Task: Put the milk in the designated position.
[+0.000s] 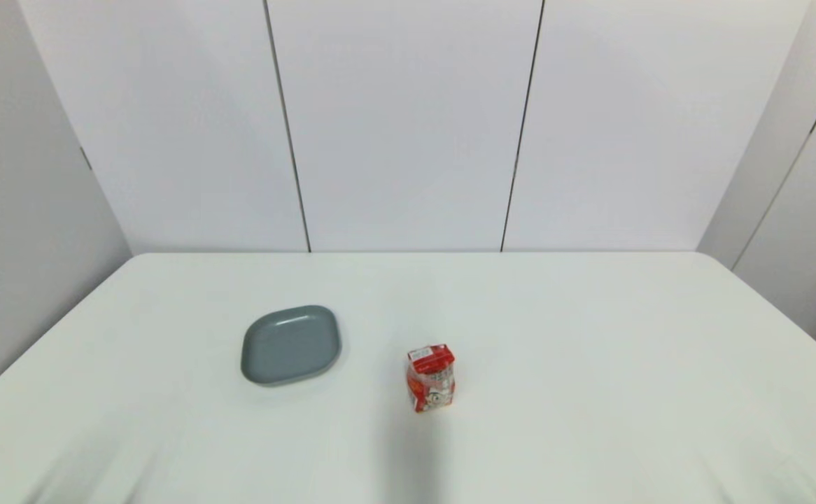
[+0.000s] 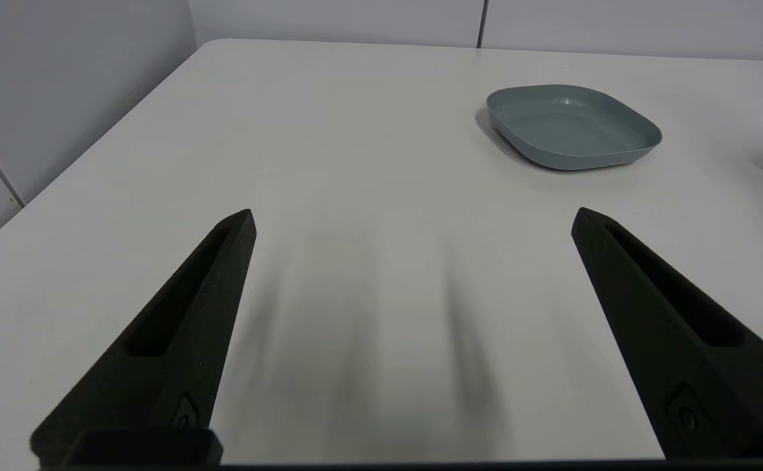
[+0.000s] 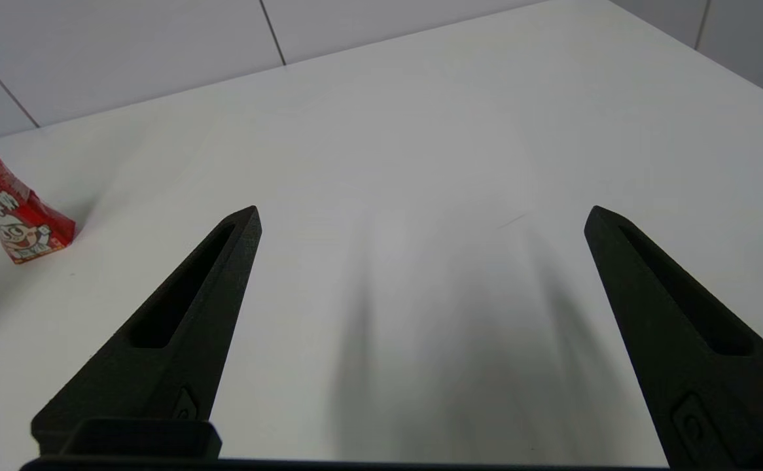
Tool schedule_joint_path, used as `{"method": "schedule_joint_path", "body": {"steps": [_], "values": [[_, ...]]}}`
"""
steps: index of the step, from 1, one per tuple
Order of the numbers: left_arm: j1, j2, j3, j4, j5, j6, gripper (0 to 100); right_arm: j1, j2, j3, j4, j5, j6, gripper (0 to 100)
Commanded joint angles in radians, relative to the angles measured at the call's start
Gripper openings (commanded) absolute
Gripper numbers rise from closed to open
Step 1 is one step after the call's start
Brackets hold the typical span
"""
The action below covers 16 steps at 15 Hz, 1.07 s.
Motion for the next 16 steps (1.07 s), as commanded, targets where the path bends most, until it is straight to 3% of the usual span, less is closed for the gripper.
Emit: {"method": "schedule_joint_path", "body": {"steps": [1,11,14,16], "values": [[-0.001,0.001,0.0,0.0,0.0,0.0,100,0.0,0.001,0.0,0.0,-0.001,0.001,100],[0.001,0.003,-0.002,0.004,0.002,0.003,100,0.0,0.001,0.002,0.0,-0.001,0.001,100],[0.001,0.119,-0.052,-0.014,0.0,0.081,100,0.0,0.001,0.0,0.0,-0.001,0.001,100],[0.005,0.31,-0.121,-0.108,-0.029,0.173,100,0.0,0.001,0.0,0.0,-0.001,0.001,100]]}}
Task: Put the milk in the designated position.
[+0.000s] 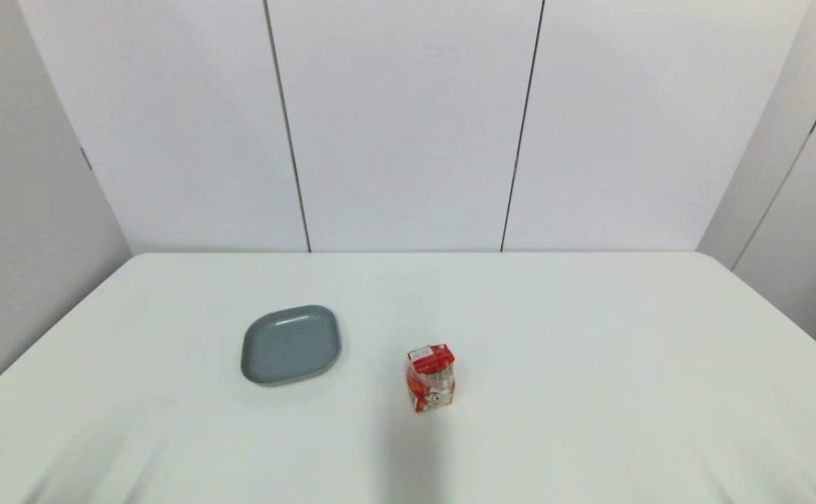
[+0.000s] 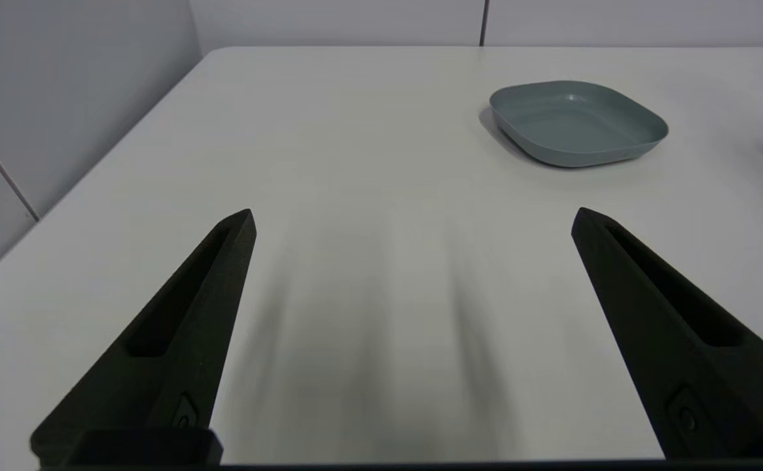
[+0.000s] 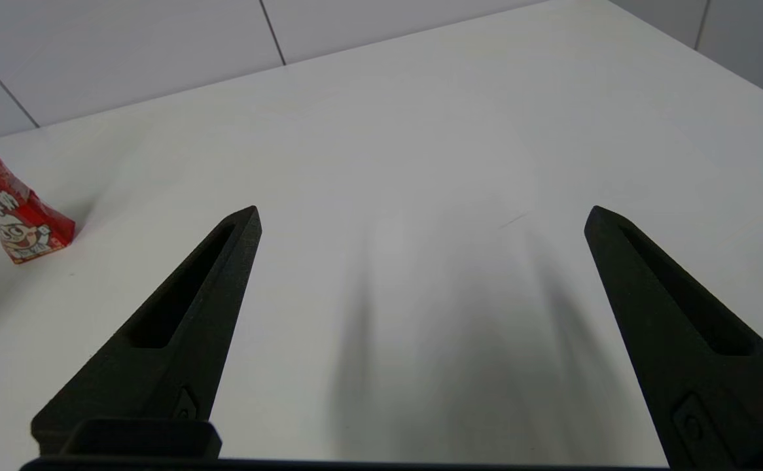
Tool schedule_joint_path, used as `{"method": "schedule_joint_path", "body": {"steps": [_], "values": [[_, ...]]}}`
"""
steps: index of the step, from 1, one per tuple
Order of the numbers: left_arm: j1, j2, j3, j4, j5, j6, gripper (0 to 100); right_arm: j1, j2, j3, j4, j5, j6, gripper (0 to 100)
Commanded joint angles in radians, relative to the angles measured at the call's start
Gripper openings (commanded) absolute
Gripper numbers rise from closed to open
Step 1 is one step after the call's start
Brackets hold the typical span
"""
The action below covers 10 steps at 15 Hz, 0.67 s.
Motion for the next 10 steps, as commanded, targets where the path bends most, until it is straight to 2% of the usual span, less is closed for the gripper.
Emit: {"method": "schedule_joint_path", "body": {"steps": [1,3,7,10], "values": [[0.005,0.382,-0.13,-0.172,-0.086,0.163,100,0.0,0.001,0.0,0.0,0.0,0.001,100],[0.002,0.56,-0.177,-0.269,-0.224,0.213,100,0.0,0.001,0.002,0.0,0.0,0.001,100],[-0.004,0.833,-0.251,-0.37,-0.551,0.319,100,0.0,0.001,0.0,0.0,0.0,0.001,100],[-0.078,1.041,-0.332,-0.444,-0.709,0.387,100,0.0,0.001,0.0,0.0,0.0,0.001,100]]}}
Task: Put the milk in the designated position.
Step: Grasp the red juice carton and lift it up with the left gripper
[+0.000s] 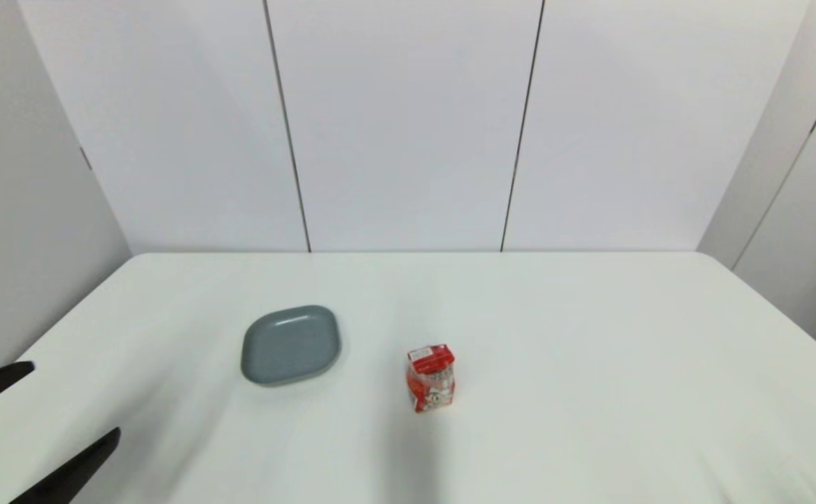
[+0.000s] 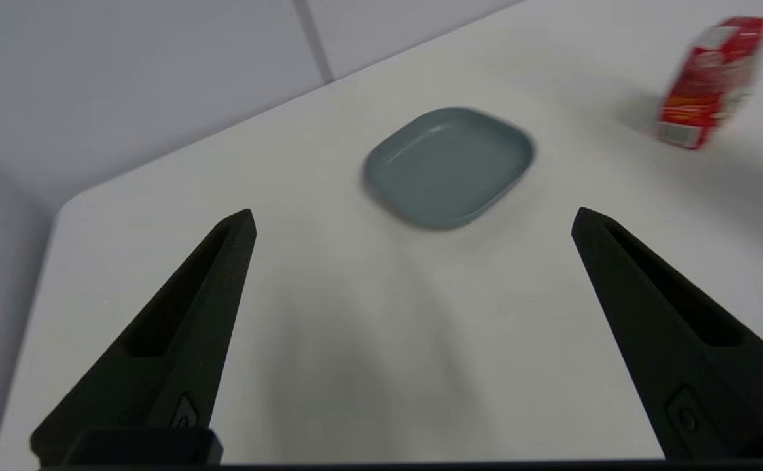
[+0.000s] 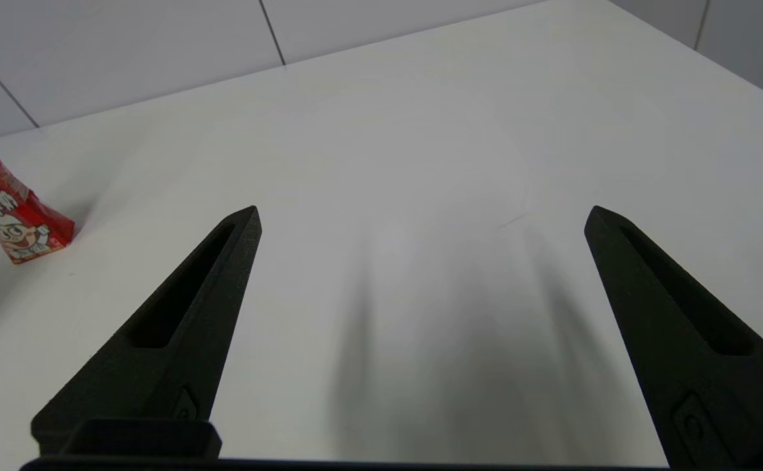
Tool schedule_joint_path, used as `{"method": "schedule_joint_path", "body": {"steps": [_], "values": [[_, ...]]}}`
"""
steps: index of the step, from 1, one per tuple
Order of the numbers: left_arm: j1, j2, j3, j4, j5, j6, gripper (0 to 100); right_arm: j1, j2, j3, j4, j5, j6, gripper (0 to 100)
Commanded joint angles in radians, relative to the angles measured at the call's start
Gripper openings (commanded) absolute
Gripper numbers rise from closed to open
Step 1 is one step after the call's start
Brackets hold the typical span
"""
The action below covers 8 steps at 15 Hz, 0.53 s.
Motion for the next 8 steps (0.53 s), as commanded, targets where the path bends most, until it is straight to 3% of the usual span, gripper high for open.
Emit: {"method": "schedule_joint_path", "body": {"steps": [1,8], "values": [[-0.127,0.405,-0.16,-0.102,-0.309,0.104,100,0.0,0.001,0.0,0.0,0.0,0.002,100],[-0.422,0.78,-0.374,-0.112,-0.332,0.165,100,0.0,0.001,0.0,0.0,0.0,0.002,100]]}}
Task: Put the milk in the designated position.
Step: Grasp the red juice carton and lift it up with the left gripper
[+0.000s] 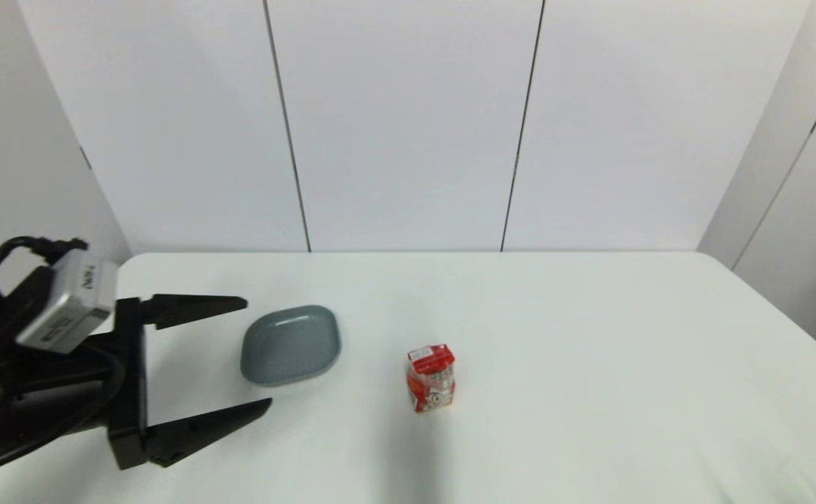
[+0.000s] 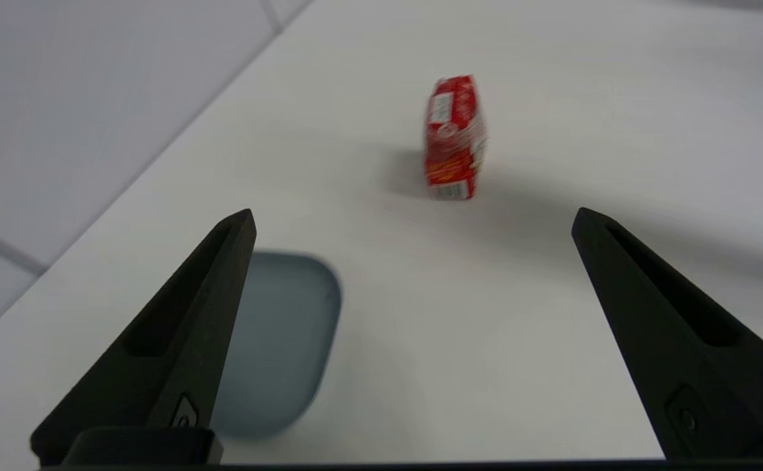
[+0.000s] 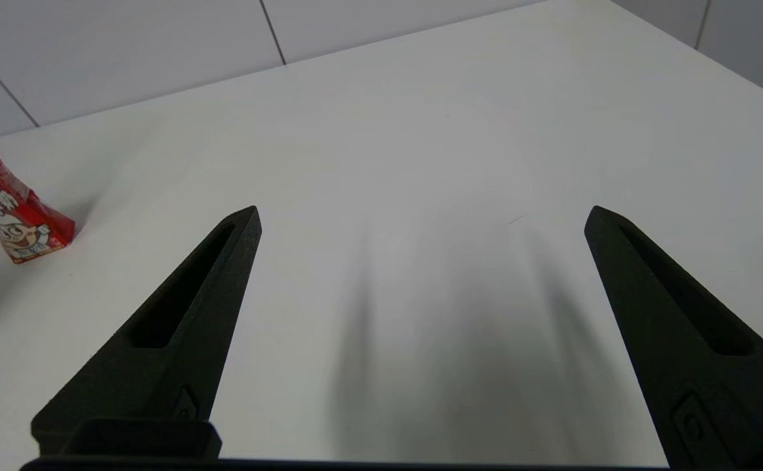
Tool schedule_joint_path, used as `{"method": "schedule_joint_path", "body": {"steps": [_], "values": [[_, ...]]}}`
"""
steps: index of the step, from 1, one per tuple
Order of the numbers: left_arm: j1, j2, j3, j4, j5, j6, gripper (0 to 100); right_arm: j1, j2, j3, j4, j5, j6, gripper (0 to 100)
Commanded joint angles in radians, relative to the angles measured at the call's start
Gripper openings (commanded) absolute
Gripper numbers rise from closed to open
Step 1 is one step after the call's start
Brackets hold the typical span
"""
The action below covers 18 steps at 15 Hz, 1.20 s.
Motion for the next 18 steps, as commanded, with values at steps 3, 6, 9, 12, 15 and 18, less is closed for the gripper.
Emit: {"method": "schedule_joint_path", "body": {"steps": [3,6,9,12,15,18], "values": [[-0.207,0.338,-0.177,-0.004,-0.012,0.017,100,0.001,0.001,0.0,0.0,-0.001,0.001,100],[-0.239,0.479,-0.229,-0.009,-0.006,0.019,100,0.001,0.001,0.0,0.0,-0.001,0.001,100],[-0.254,0.599,-0.301,-0.01,-0.004,0.019,100,0.001,0.001,0.002,0.0,-0.001,0.001,100],[-0.257,0.68,-0.364,-0.01,0.008,0.016,100,0.001,0.001,0.002,0.0,-0.001,0.001,100],[-0.276,0.722,-0.405,-0.01,0.011,0.006,100,0.001,0.001,0.002,0.0,-0.001,0.001,100],[-0.291,0.751,-0.437,-0.01,0.011,0.002,100,0.001,0.001,0.0,0.0,-0.001,0.001,100]]}}
